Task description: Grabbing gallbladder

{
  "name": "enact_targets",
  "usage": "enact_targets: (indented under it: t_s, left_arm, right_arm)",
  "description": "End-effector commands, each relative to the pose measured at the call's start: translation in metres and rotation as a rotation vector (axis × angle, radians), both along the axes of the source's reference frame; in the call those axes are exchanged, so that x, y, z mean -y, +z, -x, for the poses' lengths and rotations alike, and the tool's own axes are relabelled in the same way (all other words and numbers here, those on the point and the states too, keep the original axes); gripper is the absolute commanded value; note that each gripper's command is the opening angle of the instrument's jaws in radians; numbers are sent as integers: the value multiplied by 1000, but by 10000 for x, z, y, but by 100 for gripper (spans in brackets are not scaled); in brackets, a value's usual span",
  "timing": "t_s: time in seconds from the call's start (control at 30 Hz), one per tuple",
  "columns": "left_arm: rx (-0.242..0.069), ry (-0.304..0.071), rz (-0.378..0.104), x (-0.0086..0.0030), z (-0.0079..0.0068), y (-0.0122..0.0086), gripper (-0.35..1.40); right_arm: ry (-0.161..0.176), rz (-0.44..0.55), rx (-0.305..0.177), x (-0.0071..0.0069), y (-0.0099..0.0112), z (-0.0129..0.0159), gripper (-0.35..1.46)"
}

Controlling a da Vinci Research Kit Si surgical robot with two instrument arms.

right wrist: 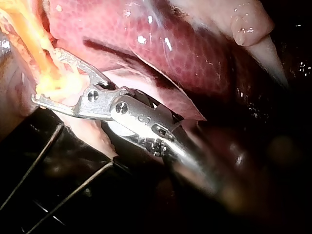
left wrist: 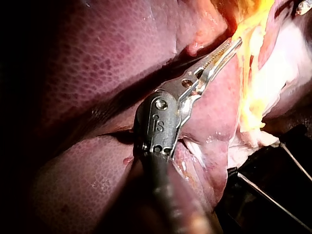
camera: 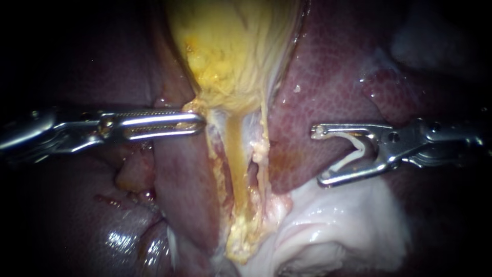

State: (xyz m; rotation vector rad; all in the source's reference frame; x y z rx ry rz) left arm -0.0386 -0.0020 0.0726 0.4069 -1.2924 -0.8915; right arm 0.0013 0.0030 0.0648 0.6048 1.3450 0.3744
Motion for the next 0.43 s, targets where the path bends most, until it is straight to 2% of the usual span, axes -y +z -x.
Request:
enact_targets:
  t_s: [0.03, 0.43]
  left_arm:
    - [-1, 2, -7, 0, 0, 0, -35]
    - [-7, -6, -6, 4, 2, -5, -35]
  right_arm:
    - [0, 0, 0, 0, 0, 0, 60]
    - [0, 0, 0, 0, 0, 0, 60]
